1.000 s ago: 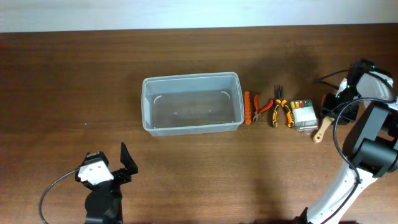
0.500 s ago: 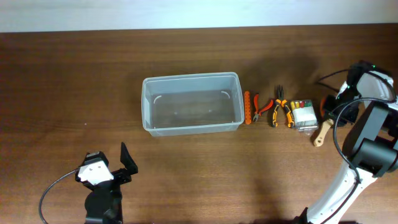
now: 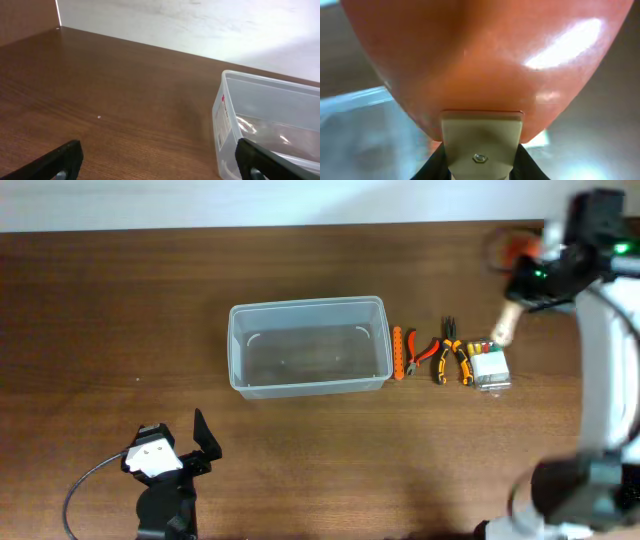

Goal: Pack container
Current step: 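Carry the scraper into the container and open the right gripper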

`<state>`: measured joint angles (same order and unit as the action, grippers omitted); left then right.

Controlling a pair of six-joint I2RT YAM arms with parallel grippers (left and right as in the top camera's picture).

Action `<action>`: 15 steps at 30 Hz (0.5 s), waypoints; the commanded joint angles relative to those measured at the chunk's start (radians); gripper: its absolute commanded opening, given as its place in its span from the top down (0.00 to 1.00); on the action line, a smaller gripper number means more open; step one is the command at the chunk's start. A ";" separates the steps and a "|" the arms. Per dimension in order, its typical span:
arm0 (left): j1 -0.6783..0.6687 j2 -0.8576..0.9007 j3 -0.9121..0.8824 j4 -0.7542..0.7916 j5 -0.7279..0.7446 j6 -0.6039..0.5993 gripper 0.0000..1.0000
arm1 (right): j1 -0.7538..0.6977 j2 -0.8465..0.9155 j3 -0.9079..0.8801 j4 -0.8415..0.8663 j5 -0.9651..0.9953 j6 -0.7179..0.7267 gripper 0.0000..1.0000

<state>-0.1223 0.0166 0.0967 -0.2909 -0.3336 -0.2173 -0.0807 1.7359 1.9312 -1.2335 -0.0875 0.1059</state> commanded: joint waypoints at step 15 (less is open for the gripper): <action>-0.004 -0.005 -0.004 -0.001 -0.004 0.009 0.01 | 0.703 0.263 -0.014 0.045 -0.031 -1.099 0.96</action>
<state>-0.1223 0.0166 0.0967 -0.2909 -0.3336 -0.2173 0.6155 1.9461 1.9255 -1.1992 -0.1223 -0.7059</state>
